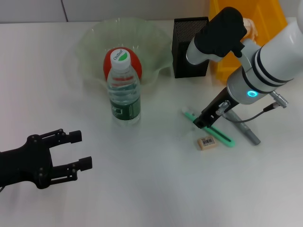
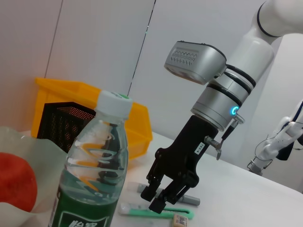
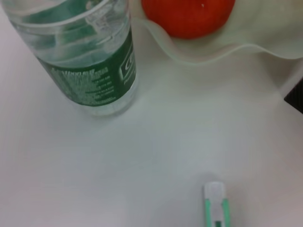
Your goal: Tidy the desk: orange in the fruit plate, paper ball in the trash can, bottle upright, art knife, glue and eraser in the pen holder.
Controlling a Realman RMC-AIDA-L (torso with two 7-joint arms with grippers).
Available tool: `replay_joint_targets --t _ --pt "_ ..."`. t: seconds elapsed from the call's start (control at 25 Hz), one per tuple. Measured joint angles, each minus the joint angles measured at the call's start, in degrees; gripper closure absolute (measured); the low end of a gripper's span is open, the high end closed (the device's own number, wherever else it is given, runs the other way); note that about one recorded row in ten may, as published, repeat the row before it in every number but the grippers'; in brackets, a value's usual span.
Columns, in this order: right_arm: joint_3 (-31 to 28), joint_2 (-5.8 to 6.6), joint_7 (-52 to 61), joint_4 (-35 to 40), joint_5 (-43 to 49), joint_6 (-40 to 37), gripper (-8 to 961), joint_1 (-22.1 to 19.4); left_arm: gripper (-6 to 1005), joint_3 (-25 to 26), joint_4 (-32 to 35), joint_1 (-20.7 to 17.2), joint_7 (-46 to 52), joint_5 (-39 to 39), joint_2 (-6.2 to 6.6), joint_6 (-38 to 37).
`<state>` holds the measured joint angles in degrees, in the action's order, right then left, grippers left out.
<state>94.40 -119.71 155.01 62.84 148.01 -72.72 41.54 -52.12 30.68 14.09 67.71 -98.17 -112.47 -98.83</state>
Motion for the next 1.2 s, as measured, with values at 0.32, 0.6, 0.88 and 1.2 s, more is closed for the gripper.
replay_joint_targets --t 0.32,0.6,0.88,1.2 --pt "-0.01 -0.08 0.03 -0.30 0.00 -0.16 620 -0.31 215 0.00 0.00 0.15 -0.04 0.00 -0.11 0.06" --pt "0.05 -0.09 0.03 -0.62 0.00 -0.16 619 -0.58 215 0.00 0.00 0.14 -0.04 0.00 -0.15 0.21" --pt "0.60 -0.09 0.03 -1.63 -0.02 0.09 620 -0.52 215 0.00 0.00 0.20 -0.04 0.00 -0.23 0.23" --pt "0.79 -0.09 0.03 -1.47 -0.17 0.10 619 -0.57 215 0.00 0.00 0.17 -0.04 0.00 -0.29 0.22"
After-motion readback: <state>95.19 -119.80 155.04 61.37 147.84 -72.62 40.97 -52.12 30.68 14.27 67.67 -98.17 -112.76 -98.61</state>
